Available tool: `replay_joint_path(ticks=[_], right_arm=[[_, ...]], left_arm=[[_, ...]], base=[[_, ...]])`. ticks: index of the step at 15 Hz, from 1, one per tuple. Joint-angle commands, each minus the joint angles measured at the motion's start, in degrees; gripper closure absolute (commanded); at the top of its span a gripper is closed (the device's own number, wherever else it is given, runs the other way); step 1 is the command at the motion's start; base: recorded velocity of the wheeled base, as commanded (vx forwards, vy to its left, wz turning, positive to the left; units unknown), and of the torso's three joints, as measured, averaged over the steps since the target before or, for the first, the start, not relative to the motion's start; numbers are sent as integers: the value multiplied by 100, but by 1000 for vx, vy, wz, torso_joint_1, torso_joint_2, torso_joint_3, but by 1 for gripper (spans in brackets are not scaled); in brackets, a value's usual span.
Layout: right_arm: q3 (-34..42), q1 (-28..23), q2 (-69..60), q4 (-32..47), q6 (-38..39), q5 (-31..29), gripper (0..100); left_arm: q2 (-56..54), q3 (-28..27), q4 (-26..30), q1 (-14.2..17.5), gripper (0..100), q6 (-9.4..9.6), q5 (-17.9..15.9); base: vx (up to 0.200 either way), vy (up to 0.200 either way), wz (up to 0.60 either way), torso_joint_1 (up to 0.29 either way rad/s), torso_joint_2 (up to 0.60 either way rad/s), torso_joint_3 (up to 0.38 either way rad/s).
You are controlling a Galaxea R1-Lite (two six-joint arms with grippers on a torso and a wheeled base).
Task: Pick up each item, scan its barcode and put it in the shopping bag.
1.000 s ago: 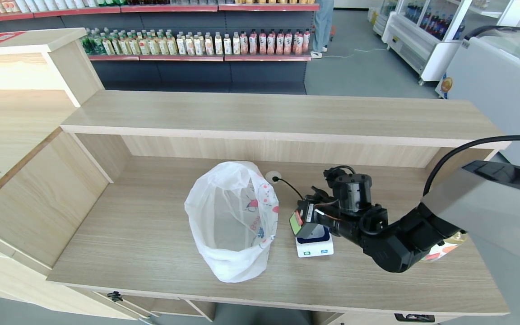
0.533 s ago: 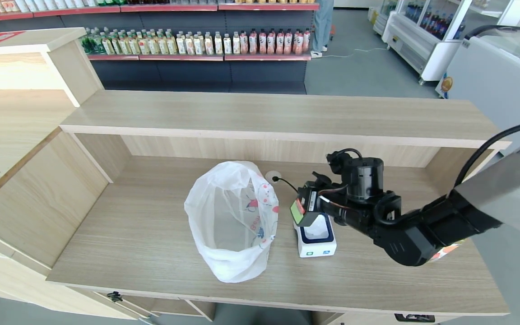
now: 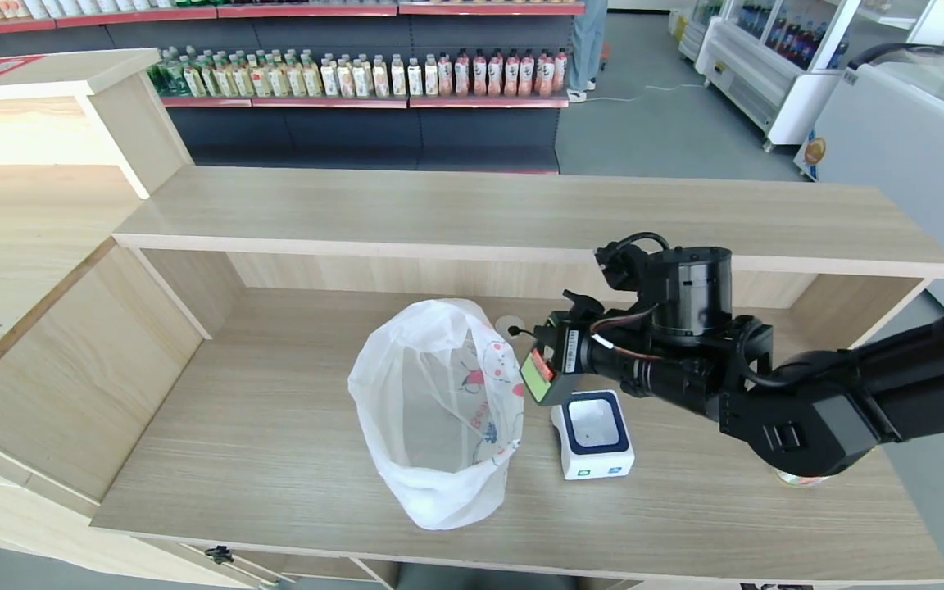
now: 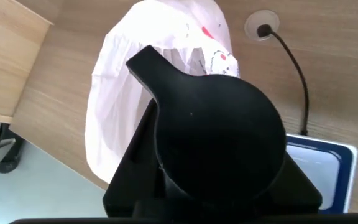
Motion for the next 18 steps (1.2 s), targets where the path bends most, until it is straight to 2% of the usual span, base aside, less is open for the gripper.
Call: replay_joint_path(ticks=[1,4,9,12,18], right_arm=[[-27,2,172,-39,3,1,100],[-335,2,866,-82,-93,-8,100],[-774,2,2009,-891,-1245,-34,100],[-1012,178,2299,-917,-1341,-34,100],[-994,433,2607,-1058,-1649,-60,100]], left_arm=[[-2,1,-4,13,0,6,-2],[-2,1,-4,13,0,14,-2],[-2,1,-4,13,0,14,-2],[-2,1,-4,13,0,14,-2],[-2,1,-4,13,0,14,-2]], base=[[0,0,0,0,0,0],[0,0,0,0,0,0],[0,0,0,0,0,0],[0,0,0,0,0,0],[0,0,0,0,0,0]])
